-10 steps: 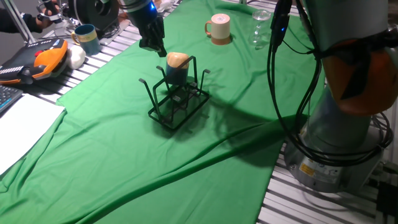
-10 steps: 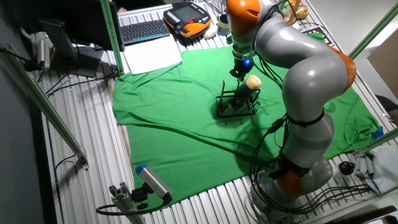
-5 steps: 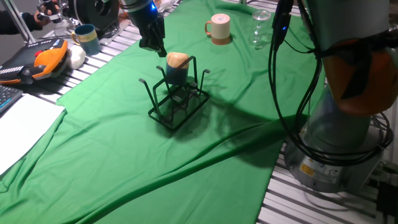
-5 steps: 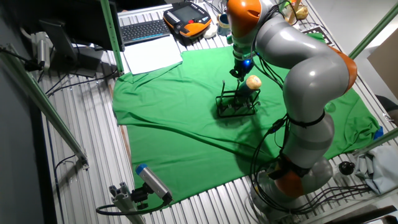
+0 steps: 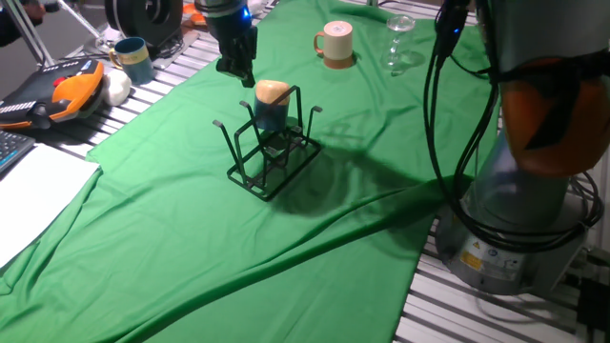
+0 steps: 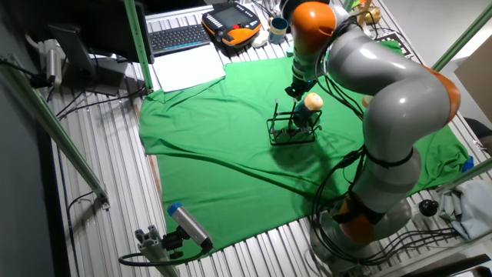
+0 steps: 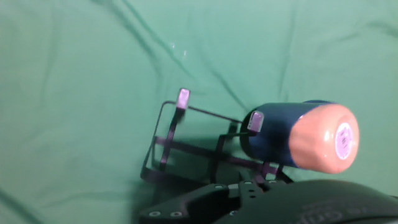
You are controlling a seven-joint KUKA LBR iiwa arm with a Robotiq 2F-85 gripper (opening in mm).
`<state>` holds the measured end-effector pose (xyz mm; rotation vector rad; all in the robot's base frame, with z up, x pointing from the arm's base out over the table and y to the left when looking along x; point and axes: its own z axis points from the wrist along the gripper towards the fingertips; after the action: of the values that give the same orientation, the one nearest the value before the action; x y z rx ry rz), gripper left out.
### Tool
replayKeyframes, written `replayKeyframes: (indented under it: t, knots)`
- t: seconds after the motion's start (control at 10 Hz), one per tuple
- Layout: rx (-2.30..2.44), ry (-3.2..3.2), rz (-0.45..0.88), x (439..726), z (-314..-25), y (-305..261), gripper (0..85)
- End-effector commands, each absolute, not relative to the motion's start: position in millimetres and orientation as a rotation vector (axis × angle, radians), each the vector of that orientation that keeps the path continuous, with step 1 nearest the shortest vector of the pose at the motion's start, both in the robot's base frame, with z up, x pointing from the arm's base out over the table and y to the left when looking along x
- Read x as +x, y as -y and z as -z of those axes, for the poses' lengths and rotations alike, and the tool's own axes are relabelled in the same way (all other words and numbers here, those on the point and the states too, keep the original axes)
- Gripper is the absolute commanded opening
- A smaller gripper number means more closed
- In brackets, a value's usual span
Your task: Take the cup off the cup rack
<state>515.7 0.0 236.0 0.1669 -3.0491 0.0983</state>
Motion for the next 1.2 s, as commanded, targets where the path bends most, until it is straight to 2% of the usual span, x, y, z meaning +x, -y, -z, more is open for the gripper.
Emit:
replayKeyframes:
  t: [0.0,0.3,0.5,0.6,0.7,0.8,0.9,1.1]
  knots:
    - [0.150,3.037,0.014,516,-236,0,0.0]
    - [0.156,3.025,-0.082,516,-236,0,0.0]
    - [0.147,3.020,-0.145,521,-236,9,34.0]
    - [0.157,3.020,-0.147,526,-233,22,34.0]
    - [0.160,3.023,-0.135,532,-230,36,51.0]
    - [0.161,3.029,-0.129,537,-228,49,51.0]
    - [0.144,3.014,-0.144,541,-227,60,68.0]
    - [0.147,3.015,-0.149,544,-224,77,68.0]
